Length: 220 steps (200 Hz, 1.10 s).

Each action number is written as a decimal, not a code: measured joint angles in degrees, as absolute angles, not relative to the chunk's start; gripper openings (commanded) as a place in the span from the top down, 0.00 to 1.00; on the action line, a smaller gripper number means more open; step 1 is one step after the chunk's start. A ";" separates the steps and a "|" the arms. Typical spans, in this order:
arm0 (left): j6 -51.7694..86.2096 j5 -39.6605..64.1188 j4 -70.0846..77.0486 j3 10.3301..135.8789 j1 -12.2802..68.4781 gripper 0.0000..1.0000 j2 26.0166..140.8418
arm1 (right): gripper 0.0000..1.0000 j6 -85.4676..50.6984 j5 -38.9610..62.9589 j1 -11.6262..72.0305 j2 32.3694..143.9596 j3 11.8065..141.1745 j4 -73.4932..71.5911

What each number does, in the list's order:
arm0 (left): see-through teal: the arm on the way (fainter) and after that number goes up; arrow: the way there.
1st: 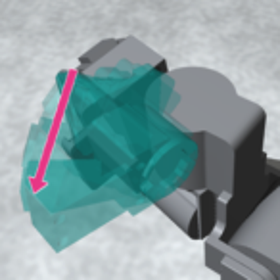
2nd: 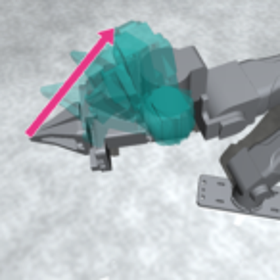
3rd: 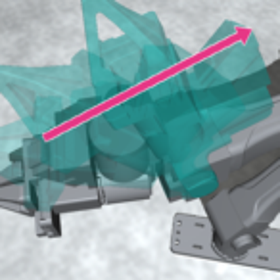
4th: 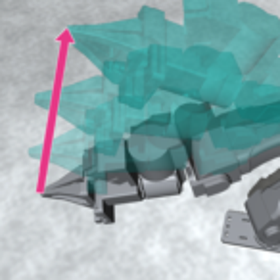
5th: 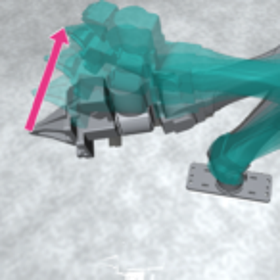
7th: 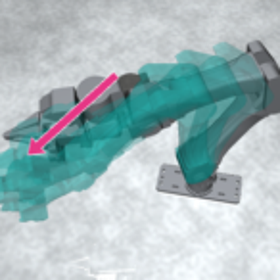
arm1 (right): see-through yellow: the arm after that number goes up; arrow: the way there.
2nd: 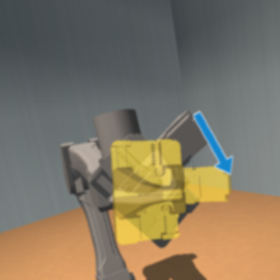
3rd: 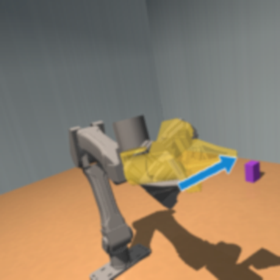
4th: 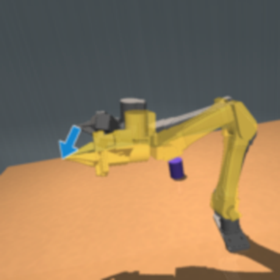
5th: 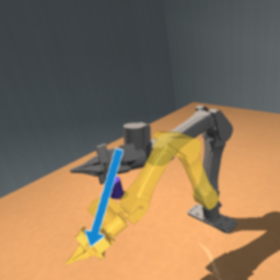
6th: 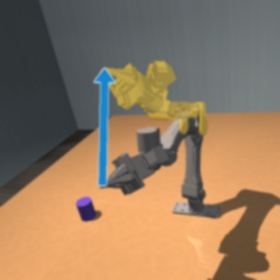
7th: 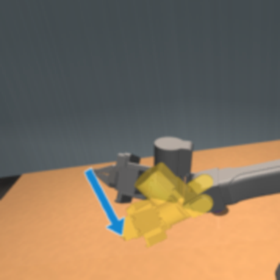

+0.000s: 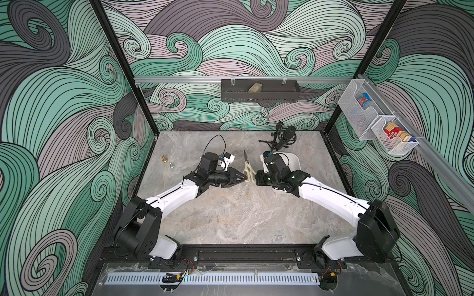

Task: Take the scissors out of the storage box
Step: Pick up the scissors from the storage box.

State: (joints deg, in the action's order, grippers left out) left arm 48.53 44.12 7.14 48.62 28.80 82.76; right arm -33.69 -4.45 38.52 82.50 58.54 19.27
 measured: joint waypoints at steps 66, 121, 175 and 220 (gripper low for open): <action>48.99 42.57 7.64 48.51 29.08 0.87 83.07 | 1.00 -33.69 -4.43 38.72 82.50 58.54 18.59; 50.02 41.89 8.21 48.47 29.08 1.00 83.18 | 0.57 -33.80 -4.43 38.72 82.50 58.54 18.59; 49.25 41.15 7.18 47.33 28.45 1.00 85.41 | 0.03 -33.54 -4.99 38.41 82.39 58.74 17.93; 41.10 42.17 -0.14 49.80 18.55 1.00 90.39 | 0.00 -33.41 -5.06 36.07 79.09 56.97 17.52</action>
State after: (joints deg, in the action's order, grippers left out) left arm 41.10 42.17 -0.14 49.80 18.55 90.39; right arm -33.41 -5.06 36.07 79.09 56.97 17.52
